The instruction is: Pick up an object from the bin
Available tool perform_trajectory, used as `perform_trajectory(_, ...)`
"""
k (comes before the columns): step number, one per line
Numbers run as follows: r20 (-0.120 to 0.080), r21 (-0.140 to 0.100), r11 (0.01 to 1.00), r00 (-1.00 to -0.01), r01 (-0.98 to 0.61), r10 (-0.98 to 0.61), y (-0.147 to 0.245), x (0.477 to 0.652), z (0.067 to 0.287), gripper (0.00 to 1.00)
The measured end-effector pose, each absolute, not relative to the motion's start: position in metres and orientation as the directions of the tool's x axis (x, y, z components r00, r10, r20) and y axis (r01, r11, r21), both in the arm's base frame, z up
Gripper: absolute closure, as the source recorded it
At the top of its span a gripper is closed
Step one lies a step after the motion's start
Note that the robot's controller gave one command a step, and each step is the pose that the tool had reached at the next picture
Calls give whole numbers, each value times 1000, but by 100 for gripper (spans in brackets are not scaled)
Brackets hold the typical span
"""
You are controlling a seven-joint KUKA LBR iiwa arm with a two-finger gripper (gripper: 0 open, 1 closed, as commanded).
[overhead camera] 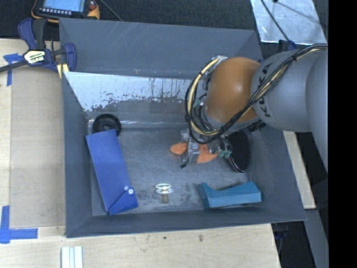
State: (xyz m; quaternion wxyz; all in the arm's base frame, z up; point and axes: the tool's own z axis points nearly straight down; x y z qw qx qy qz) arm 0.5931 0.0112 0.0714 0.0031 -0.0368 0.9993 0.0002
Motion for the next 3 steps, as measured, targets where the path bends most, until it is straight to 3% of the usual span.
perform_trajectory(3,-5,0,996,-996,-92,-92,2,555,71,100)
